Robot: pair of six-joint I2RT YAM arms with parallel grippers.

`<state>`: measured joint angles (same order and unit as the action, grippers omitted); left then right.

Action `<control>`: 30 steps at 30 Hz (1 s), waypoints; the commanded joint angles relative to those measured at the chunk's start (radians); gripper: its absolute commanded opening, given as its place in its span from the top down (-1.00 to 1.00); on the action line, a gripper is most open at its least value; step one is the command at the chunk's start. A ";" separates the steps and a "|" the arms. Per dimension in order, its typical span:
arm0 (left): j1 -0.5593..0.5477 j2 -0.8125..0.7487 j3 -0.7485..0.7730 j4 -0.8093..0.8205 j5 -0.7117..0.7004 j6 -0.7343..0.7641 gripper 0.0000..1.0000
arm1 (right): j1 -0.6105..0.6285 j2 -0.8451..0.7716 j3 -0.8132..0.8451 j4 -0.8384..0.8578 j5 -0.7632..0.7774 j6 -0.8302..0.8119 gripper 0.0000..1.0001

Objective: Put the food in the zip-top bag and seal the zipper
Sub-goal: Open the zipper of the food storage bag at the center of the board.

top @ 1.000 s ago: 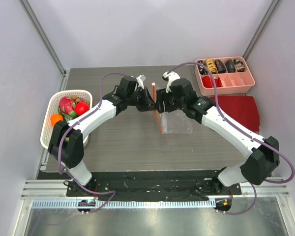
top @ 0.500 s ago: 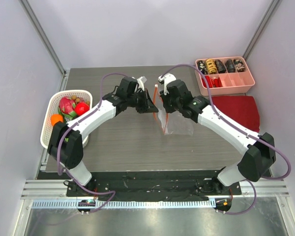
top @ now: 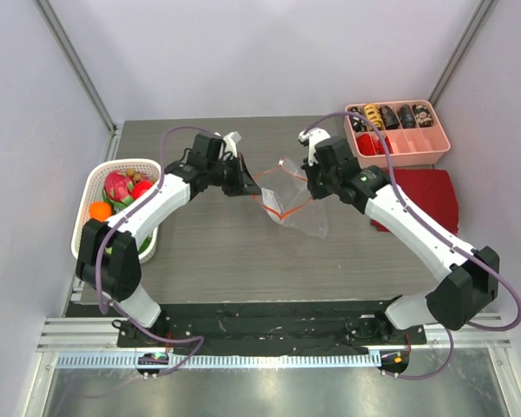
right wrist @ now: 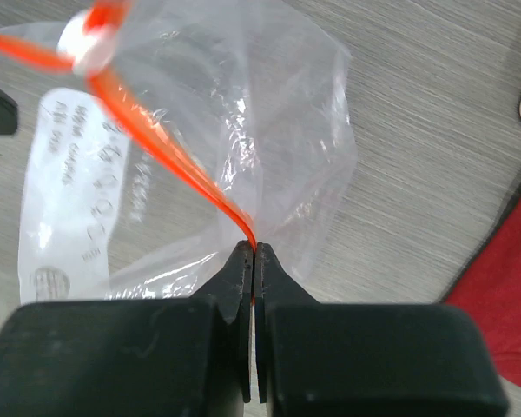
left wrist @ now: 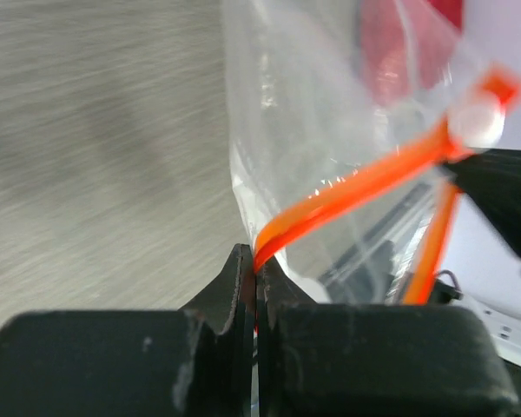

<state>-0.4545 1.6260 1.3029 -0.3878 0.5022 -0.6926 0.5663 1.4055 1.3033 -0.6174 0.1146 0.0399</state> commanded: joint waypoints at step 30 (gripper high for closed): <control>0.690 -0.377 0.142 -0.430 -0.073 0.540 -1.00 | -0.037 0.058 0.073 0.090 -0.225 0.203 0.99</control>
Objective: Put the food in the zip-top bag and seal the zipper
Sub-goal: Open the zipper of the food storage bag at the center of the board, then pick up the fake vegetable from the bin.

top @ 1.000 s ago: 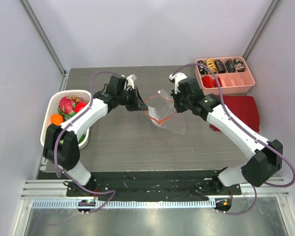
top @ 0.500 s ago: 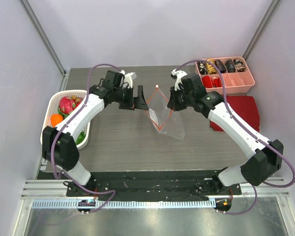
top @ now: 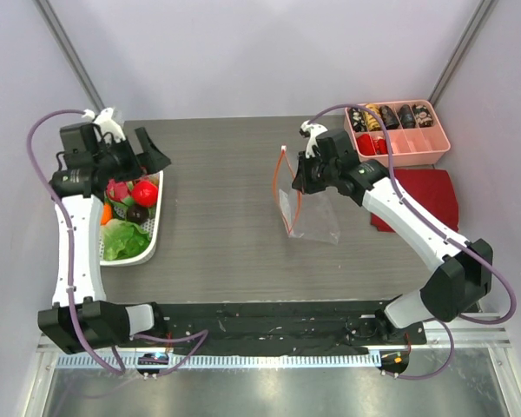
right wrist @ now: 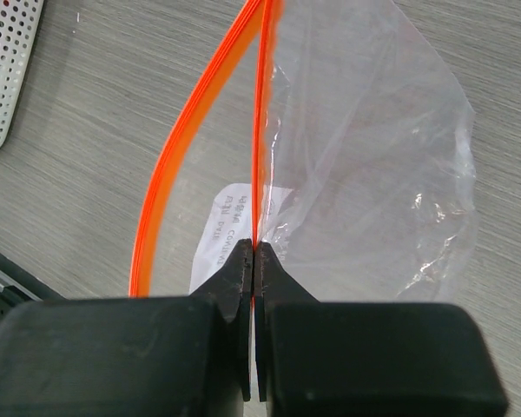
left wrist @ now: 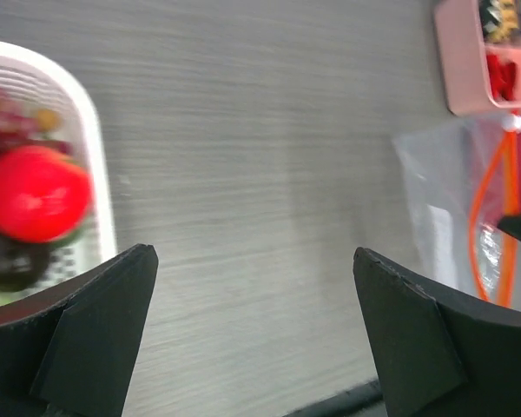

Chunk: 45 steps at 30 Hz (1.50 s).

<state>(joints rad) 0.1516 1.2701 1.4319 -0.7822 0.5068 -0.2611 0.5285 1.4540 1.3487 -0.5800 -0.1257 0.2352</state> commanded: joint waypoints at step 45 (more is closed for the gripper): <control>0.278 0.347 -0.219 -0.193 -0.426 0.224 -0.20 | 0.001 0.040 0.029 0.035 0.028 -0.013 0.99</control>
<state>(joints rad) 0.4271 1.6302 1.1561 -0.9878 0.0277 -0.0246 0.5285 1.4952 1.3537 -0.5709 -0.0956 0.2317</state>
